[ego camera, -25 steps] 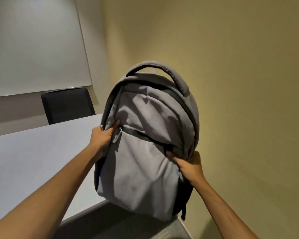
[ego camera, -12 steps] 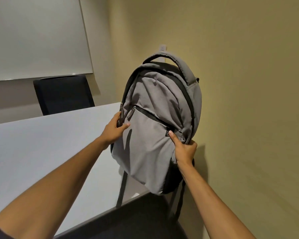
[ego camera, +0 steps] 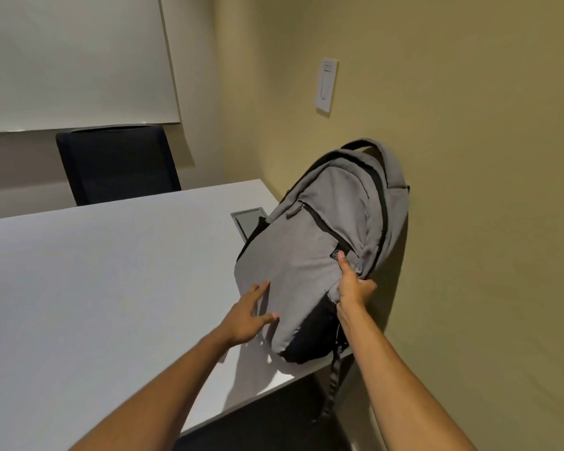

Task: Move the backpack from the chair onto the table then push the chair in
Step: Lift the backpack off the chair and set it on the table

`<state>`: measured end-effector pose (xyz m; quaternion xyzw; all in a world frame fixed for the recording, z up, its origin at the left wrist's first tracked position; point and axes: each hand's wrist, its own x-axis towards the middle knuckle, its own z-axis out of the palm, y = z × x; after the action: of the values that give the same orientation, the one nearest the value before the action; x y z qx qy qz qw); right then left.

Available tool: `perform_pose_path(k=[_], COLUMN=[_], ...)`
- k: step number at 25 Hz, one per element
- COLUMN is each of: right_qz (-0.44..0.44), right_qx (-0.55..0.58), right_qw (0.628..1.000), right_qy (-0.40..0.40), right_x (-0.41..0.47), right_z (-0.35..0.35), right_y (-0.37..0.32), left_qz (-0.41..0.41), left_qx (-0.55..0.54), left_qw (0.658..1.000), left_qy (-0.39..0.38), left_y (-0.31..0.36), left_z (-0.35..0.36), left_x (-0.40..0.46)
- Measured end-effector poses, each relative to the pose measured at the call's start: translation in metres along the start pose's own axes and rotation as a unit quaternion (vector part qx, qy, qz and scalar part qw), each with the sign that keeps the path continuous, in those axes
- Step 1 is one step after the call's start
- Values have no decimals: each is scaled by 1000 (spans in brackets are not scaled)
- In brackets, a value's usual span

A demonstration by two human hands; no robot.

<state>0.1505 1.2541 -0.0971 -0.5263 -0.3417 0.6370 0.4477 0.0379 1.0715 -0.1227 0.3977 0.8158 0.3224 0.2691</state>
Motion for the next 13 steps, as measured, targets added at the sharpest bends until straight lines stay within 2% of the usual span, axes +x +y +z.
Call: perform_pose_path(k=[4,9,13], right_qz=[18,19,-26], right_qx=[-16,-100,-173], right_qw=[1000,995,985], right_qy=[-1,-7,-12], right_x=[21,31,16], right_z=[0,-13,-22], right_y=[6,-8,-15], left_qz=[12,-10,-36], left_qx=[6,41,44], left_qw=[1000,999,998], left_qy=[12,6,13], left_y=[3,16,19], left_z=[13,15,9], left_x=[15,27,18])
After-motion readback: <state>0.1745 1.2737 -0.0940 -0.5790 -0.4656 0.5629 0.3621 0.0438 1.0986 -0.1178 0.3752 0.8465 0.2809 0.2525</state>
